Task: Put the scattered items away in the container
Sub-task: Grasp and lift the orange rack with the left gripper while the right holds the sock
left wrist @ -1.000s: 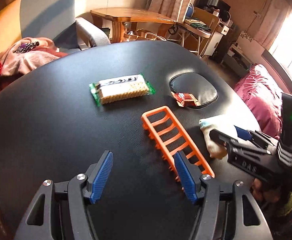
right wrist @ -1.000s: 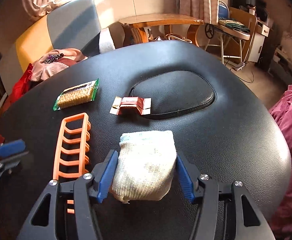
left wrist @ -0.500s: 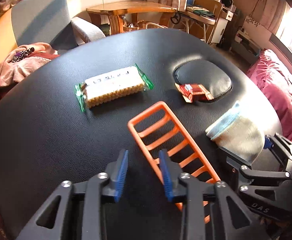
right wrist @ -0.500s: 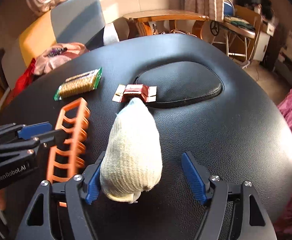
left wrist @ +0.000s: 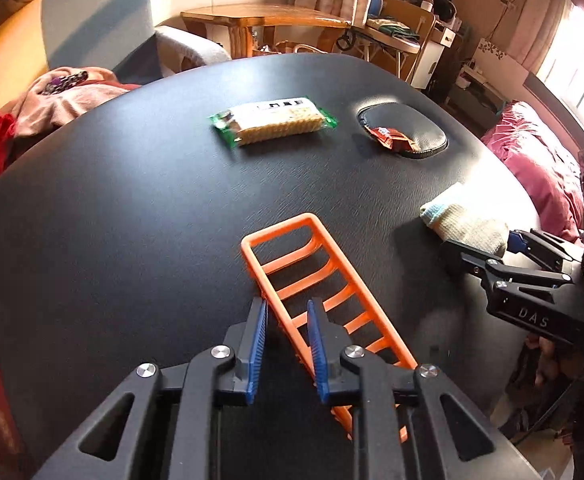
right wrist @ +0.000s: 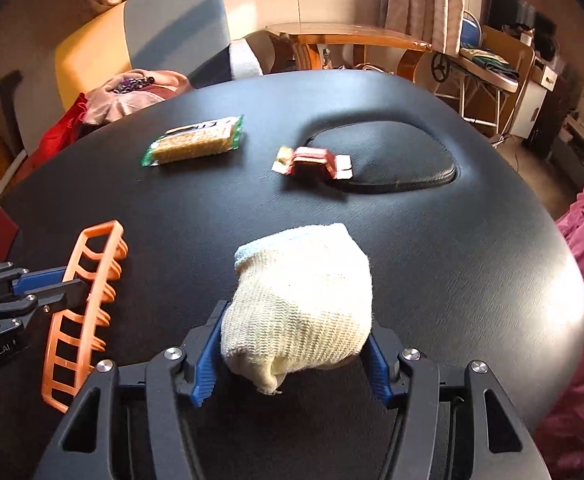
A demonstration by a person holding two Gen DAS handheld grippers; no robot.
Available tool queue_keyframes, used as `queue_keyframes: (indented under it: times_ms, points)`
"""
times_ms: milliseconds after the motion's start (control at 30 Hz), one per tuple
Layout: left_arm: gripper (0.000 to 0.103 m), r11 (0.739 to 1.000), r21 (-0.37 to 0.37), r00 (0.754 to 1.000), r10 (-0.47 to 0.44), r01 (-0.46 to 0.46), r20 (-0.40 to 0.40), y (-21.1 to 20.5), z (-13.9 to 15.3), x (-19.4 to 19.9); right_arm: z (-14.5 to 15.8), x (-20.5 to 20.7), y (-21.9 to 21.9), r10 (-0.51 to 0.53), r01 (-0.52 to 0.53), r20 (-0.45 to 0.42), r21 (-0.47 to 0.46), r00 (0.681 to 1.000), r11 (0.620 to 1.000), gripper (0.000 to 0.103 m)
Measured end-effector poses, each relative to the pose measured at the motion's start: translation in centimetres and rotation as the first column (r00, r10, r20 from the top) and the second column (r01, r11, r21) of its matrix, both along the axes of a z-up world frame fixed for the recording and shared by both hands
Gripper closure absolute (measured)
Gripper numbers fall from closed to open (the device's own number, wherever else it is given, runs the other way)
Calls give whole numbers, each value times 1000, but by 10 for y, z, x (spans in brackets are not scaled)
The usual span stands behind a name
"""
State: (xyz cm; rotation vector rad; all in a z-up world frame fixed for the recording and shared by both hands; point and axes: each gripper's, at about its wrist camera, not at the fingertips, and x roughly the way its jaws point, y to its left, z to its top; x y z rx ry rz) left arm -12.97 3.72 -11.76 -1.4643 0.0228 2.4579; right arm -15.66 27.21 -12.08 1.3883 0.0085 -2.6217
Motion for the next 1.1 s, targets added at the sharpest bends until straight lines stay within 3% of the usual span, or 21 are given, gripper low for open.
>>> queue_keyframes:
  times_ms: [333,433,467,533,633,733,1100]
  points:
    - [83,997,37,997,74,-73,-20,-52,7,71,4,64,-56,79,-80,-8,-53,997,995,43]
    - [81,989,78,992,126,-126,-2,-68,6,84,6,78,-73,115,-115,-9,-47,993,992,43]
    - [78,986,96,990,140,-140,9,-73,7,86,6,81,-78,123,-123,-8,-42,992,991,43]
    - [53,975,136,985,170,-173,35,-82,8,88,5,86,-84,133,-133,-4,-38,991,990,42]
    - [38,950,231,977,193,-209,90,-89,11,81,4,89,-88,137,-136,3,-33,991,990,42]
    - [38,951,218,975,202,-219,96,-81,17,74,2,88,-86,135,-135,10,-36,991,990,42]
    - [38,966,-5,955,255,-257,150,-44,3,43,-2,83,-71,115,-114,11,-91,993,989,40]
